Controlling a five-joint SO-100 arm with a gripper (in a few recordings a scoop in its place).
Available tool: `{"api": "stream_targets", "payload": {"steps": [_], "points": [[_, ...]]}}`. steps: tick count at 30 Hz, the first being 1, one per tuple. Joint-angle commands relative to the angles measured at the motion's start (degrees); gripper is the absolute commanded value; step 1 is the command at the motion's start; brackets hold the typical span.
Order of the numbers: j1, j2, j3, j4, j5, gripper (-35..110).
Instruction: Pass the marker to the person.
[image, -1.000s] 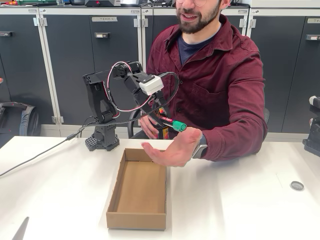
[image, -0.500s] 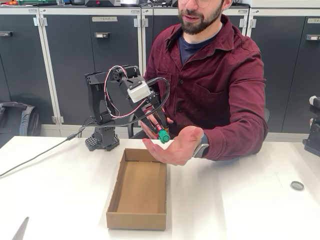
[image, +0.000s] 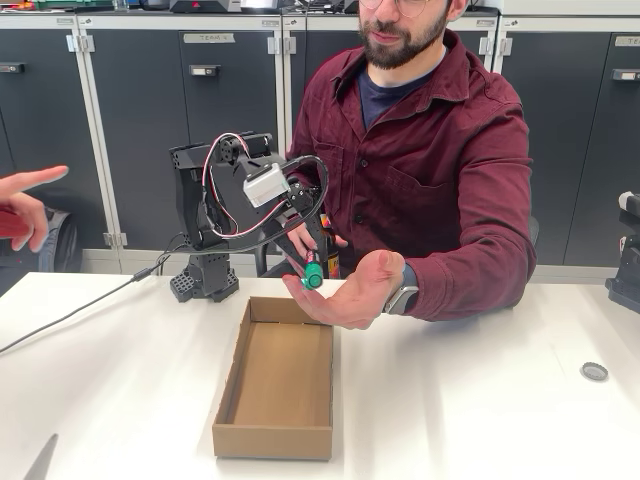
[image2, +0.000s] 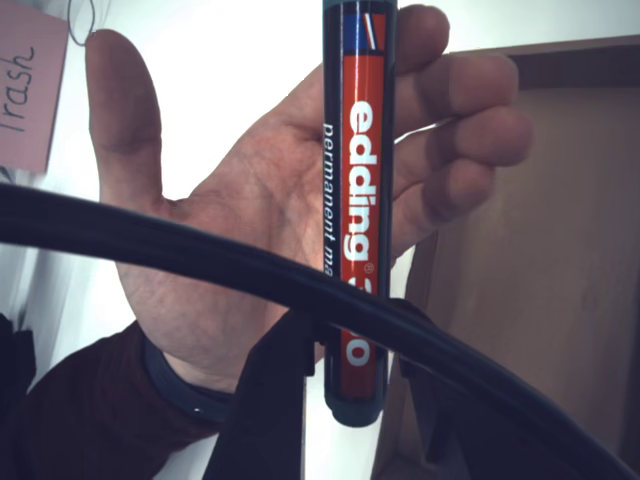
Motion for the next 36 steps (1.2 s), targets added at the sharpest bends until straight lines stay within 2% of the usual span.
{"api": "stream_targets", "payload": {"steps": [1,4,16,36], "points": [[0.9,1.0,-1.0,-1.8,0.4,-5],[1.2,1.0,-0.9,-1.6,0.8,-4],[3.5,1.4,1.9,-4.7,1.1,33],[3.5,5.3,4.7,-2.4,-1.8,26]]}}
